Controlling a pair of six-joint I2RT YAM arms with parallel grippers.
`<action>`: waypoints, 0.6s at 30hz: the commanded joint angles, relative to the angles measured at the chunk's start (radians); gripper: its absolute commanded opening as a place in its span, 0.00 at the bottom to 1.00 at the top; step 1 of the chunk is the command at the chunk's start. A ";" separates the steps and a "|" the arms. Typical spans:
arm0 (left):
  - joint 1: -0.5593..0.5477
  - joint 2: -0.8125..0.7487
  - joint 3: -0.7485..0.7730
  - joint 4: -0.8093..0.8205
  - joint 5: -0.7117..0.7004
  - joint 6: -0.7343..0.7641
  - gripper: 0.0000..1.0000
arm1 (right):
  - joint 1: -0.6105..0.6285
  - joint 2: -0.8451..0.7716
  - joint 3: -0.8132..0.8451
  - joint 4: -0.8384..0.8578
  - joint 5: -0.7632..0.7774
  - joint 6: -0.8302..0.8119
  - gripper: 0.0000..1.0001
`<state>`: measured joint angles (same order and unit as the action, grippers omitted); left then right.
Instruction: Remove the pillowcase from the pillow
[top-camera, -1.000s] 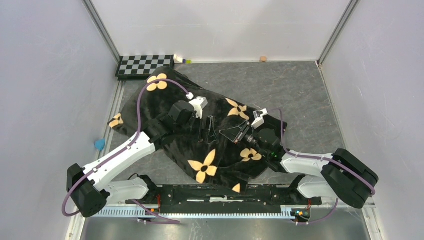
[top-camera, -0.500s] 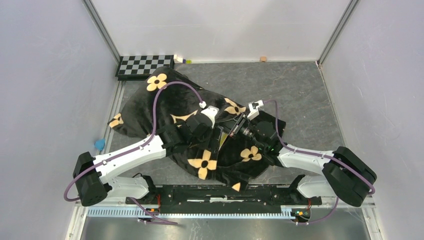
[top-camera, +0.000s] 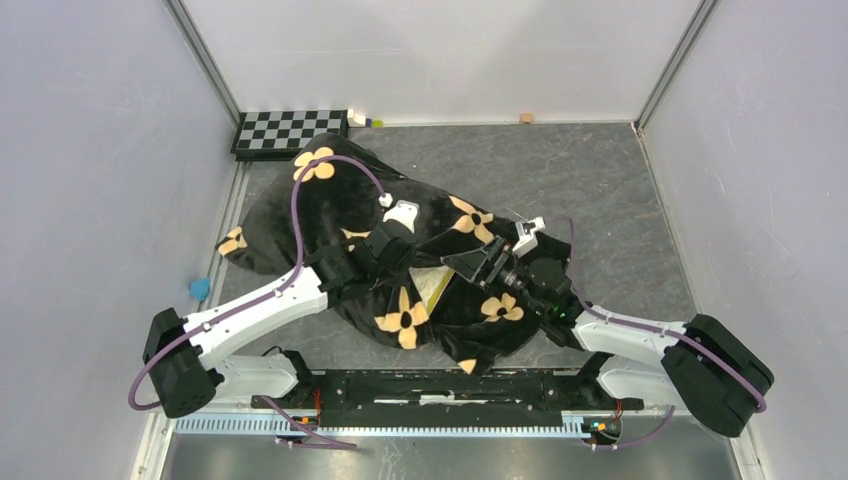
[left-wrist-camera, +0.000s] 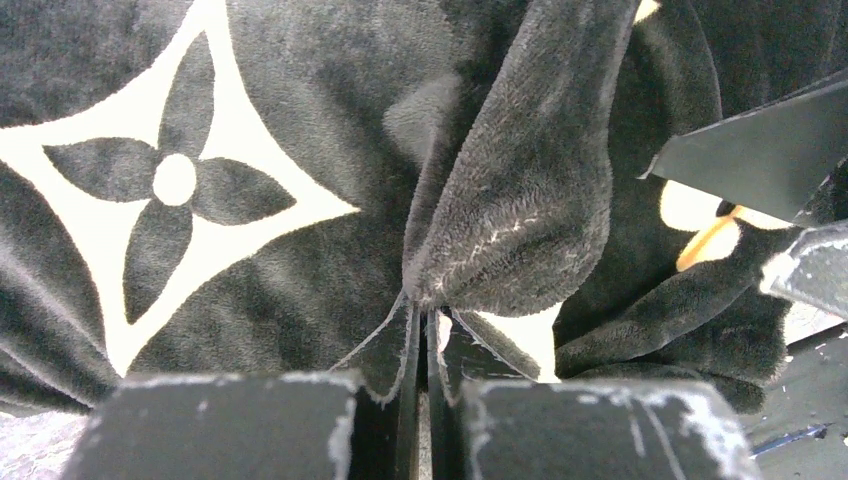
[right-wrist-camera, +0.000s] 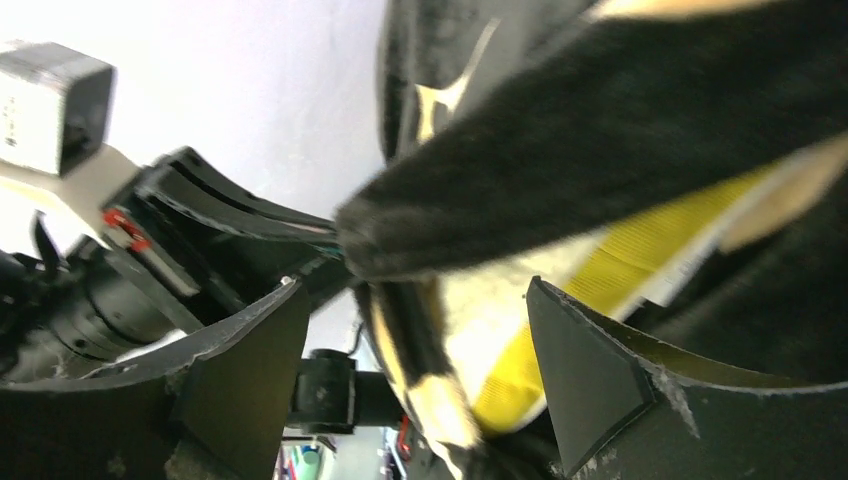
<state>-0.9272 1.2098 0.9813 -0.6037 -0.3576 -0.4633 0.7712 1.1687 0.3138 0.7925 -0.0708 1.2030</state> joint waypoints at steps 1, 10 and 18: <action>0.035 -0.051 -0.015 0.037 0.038 -0.024 0.02 | -0.009 -0.046 -0.101 -0.008 0.016 -0.036 0.87; 0.059 -0.049 -0.011 0.055 0.108 -0.020 0.02 | -0.006 -0.009 -0.174 0.048 -0.010 -0.042 0.98; 0.064 -0.059 -0.009 0.043 0.130 -0.020 0.02 | 0.028 0.178 -0.019 0.079 -0.029 -0.022 0.98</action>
<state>-0.8707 1.1824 0.9653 -0.5949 -0.2470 -0.4637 0.7792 1.2778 0.2008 0.7990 -0.0872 1.1805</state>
